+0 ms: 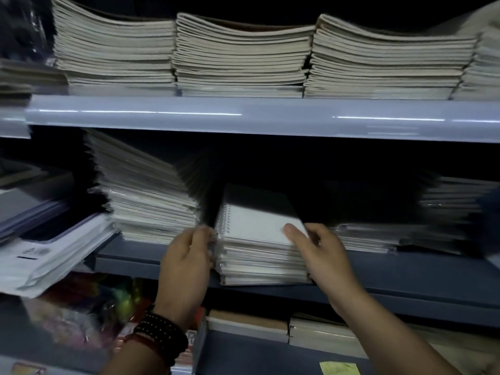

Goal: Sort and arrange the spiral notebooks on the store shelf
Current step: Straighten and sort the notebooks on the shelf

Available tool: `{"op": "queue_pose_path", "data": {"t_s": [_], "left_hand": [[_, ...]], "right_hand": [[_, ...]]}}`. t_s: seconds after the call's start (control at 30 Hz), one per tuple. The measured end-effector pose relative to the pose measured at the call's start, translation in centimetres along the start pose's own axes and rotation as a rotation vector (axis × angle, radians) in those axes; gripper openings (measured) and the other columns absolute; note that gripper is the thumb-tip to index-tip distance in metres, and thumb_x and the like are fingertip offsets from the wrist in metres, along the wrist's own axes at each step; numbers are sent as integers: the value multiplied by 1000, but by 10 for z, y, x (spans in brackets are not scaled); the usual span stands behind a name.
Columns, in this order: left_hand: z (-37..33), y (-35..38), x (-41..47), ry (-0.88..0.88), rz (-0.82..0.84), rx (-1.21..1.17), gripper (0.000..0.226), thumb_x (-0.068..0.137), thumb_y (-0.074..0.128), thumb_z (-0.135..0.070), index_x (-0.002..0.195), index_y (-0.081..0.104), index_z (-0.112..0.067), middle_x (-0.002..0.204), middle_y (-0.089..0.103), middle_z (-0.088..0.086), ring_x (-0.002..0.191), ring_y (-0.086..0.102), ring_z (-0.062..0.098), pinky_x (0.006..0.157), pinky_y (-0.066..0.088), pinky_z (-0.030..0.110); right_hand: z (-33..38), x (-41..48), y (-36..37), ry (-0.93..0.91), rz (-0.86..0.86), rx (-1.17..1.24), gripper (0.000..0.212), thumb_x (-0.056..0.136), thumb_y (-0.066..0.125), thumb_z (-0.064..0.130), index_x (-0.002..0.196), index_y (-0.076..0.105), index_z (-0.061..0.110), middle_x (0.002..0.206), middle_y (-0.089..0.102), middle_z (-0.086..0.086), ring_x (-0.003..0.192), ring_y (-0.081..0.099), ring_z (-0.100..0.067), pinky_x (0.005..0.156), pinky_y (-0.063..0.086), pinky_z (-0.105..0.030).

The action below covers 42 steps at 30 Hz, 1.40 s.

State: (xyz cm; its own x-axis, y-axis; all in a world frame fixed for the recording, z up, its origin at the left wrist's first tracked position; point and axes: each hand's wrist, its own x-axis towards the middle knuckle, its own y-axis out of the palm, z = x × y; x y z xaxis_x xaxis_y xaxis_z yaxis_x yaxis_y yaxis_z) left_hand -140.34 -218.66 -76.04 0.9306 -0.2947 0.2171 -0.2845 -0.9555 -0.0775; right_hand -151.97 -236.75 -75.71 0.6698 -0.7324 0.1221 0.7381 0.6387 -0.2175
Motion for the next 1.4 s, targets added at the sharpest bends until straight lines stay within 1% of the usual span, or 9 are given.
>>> {"op": "queue_pose_path", "data": {"t_s": [0.1,0.27,0.47,0.6,0.77,0.9,1.1,1.3,1.4], "left_hand": [[-14,6,-4,123,9,105,15,96,59,-42,100,72,-35,108,61,-5,85,62,5,77,47,21],[-7,9,3,114,73,163,14,92,64,-44,104,70,-41,106,58,7,78,61,13,70,46,22],[-37,11,-8,302,-125,457,27,97,55,-45,76,63,-30,63,55,-12,57,52,6,53,38,28],[-51,6,-13,90,104,244,30,96,58,-50,85,68,-24,57,67,0,53,64,14,56,55,36],[-41,-8,-7,-110,262,-43,22,90,74,-23,111,69,-18,75,68,1,66,67,11,61,58,30],[-37,-22,-16,-110,359,-65,18,87,75,-13,105,72,-14,101,74,8,87,76,26,72,63,44],[-37,-28,-28,-123,381,-82,17,84,76,-6,99,74,-13,101,73,8,88,76,31,69,63,43],[-42,-19,-17,116,92,14,9,92,70,-27,91,79,-26,79,69,-9,63,57,3,57,46,15],[-48,-6,4,48,4,218,29,87,73,-46,98,68,-19,75,65,-6,60,63,0,58,41,21]], "right_hand": [[6,1,-2,29,-23,6,35,79,77,54,98,71,24,97,71,4,91,67,-12,74,50,-26],[21,10,-34,204,153,57,32,81,82,27,81,57,8,55,52,5,48,46,-11,45,32,-24],[32,4,-57,242,306,388,36,84,72,8,113,53,-1,92,65,-16,43,35,-11,36,24,-21],[29,-7,-50,169,383,303,47,83,74,12,123,52,-1,92,68,-15,50,51,-19,42,35,-25],[28,-22,-50,73,507,315,54,81,70,-7,129,55,11,122,72,-6,114,68,-22,96,56,-33],[24,-30,-48,56,450,240,48,84,70,-4,128,57,13,114,75,-8,106,72,-25,88,59,-34],[19,-32,-49,48,398,227,38,88,68,6,124,60,16,108,76,-10,100,73,-27,81,59,-39],[30,-17,-59,32,218,362,26,89,66,12,115,67,8,108,75,-14,96,73,-31,77,58,-37],[33,-3,-67,60,120,354,21,92,66,15,109,68,3,104,76,-15,92,73,-29,80,55,-38]]}}
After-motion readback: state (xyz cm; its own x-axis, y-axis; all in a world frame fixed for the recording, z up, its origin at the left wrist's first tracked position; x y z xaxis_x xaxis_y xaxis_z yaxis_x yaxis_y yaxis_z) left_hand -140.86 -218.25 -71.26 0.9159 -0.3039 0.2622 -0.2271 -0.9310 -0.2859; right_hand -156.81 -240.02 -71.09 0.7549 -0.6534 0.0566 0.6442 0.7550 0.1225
